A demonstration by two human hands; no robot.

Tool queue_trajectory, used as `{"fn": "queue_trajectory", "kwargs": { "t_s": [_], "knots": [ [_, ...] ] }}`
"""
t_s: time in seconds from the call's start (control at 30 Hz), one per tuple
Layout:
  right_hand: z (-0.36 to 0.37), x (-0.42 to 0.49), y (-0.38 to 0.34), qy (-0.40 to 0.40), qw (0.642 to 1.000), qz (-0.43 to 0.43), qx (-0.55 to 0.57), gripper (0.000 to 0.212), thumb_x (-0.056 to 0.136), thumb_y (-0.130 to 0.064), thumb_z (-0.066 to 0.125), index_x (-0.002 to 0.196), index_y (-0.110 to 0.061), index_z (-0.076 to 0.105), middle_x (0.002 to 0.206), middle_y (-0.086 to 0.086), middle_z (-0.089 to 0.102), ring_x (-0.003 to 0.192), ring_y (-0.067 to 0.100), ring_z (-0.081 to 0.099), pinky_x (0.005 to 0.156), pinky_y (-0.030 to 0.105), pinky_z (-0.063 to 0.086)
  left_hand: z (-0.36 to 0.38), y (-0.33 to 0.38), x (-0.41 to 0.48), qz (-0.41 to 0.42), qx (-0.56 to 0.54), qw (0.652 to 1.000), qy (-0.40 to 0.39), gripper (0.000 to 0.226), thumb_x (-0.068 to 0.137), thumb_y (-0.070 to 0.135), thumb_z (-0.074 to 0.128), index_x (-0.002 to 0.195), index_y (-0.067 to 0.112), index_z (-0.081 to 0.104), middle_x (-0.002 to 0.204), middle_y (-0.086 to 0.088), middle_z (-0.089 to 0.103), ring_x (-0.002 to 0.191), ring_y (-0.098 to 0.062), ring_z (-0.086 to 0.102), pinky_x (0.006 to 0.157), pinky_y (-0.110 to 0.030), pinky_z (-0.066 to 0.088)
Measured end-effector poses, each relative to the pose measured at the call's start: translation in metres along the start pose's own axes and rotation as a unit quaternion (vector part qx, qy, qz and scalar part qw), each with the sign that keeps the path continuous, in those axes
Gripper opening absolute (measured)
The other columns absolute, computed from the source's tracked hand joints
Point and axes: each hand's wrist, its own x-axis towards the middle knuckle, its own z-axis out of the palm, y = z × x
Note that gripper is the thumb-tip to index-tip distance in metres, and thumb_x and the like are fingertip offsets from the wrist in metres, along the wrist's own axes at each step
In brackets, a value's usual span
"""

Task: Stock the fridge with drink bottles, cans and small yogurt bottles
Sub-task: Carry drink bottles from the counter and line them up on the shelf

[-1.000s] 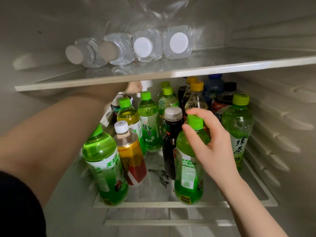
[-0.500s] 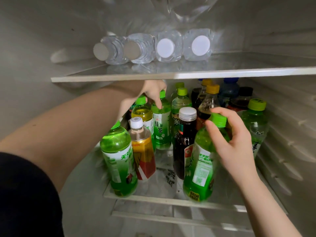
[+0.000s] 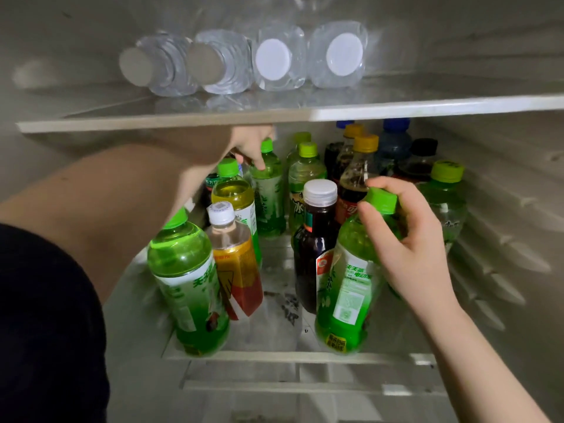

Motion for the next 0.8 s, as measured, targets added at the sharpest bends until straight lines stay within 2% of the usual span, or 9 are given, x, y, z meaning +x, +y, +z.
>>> {"fn": "queue_trajectory", "kwargs": {
  "t_s": [0.2, 0.33, 0.4, 0.47, 0.6, 0.7, 0.8],
  "knots": [
    [0.009, -0.003, -0.007, -0.017, 1.000, -0.003, 0.001, 0.023, 0.087, -0.024, 0.057, 0.110, -0.024, 0.056, 0.101, -0.027, 0.057, 0.093, -0.002, 0.057, 0.082, 0.014, 0.044, 0.006, -0.004, 0.011, 0.000, 0.011, 1.000, -0.016, 0.056, 0.082, 0.007, 0.071, 0.132, 0.005, 0.047, 0.100, -0.015, 0.056, 0.061, -0.016, 0.051, 0.030, -0.011, 0.039],
    [0.012, -0.005, -0.012, -0.024, 1.000, -0.011, -0.004, 0.023, 0.087, -0.025, 0.058, 0.110, -0.027, 0.056, 0.102, -0.029, 0.057, 0.097, -0.002, 0.057, 0.085, 0.013, 0.042, 0.008, -0.004, 0.020, 0.020, 0.041, 0.998, -0.050, 0.061, 0.089, 0.013, 0.065, 0.139, -0.001, 0.031, 0.105, -0.024, 0.056, 0.063, -0.015, 0.054, 0.038, -0.017, 0.046],
    [0.014, -0.007, -0.014, -0.027, 1.000, -0.013, -0.005, 0.023, 0.087, -0.024, 0.058, 0.110, -0.027, 0.056, 0.103, -0.028, 0.058, 0.098, -0.002, 0.057, 0.085, 0.013, 0.042, 0.008, -0.004, 0.023, 0.026, 0.052, 0.997, -0.056, 0.062, 0.090, 0.015, 0.064, 0.137, -0.006, 0.029, 0.105, -0.028, 0.058, 0.067, -0.019, 0.057, 0.038, -0.018, 0.047],
    [0.016, -0.008, -0.016, -0.030, 0.999, -0.014, -0.009, 0.024, 0.087, -0.025, 0.059, 0.110, -0.027, 0.057, 0.103, -0.027, 0.059, 0.098, 0.000, 0.058, 0.086, 0.017, 0.043, 0.009, -0.005, 0.026, 0.028, 0.066, 0.996, -0.053, 0.062, 0.090, 0.018, 0.065, 0.135, -0.008, 0.030, 0.106, -0.030, 0.058, 0.073, -0.023, 0.058, 0.040, -0.020, 0.049],
    [0.014, -0.008, -0.017, -0.031, 0.999, -0.014, -0.014, 0.024, 0.087, -0.027, 0.059, 0.110, -0.025, 0.057, 0.103, -0.025, 0.059, 0.099, 0.000, 0.058, 0.086, 0.018, 0.045, 0.011, -0.006, 0.029, 0.028, 0.083, 0.995, -0.040, 0.054, 0.090, 0.019, 0.064, 0.128, -0.009, 0.037, 0.088, -0.022, 0.054, 0.056, -0.018, 0.050, 0.035, -0.018, 0.046],
    [0.014, -0.008, -0.018, -0.031, 0.999, -0.014, -0.014, 0.025, 0.087, -0.032, 0.057, 0.111, -0.026, 0.057, 0.104, -0.026, 0.058, 0.099, 0.001, 0.058, 0.086, 0.019, 0.045, 0.011, -0.007, 0.027, 0.026, 0.097, 0.994, -0.039, 0.050, 0.090, 0.018, 0.065, 0.124, -0.008, 0.040, 0.081, -0.020, 0.055, 0.051, -0.016, 0.048, 0.032, -0.016, 0.042],
    [0.015, -0.008, -0.019, -0.029, 0.999, -0.010, -0.017, 0.024, 0.087, -0.029, 0.059, 0.111, -0.026, 0.057, 0.105, -0.023, 0.059, 0.099, 0.006, 0.058, 0.087, 0.031, 0.048, 0.008, -0.005, 0.023, 0.031, 0.113, 0.993, -0.007, 0.047, 0.086, 0.020, 0.070, 0.121, -0.003, 0.047, 0.085, -0.016, 0.060, 0.053, -0.016, 0.051, 0.029, -0.014, 0.039]
  ]
}}
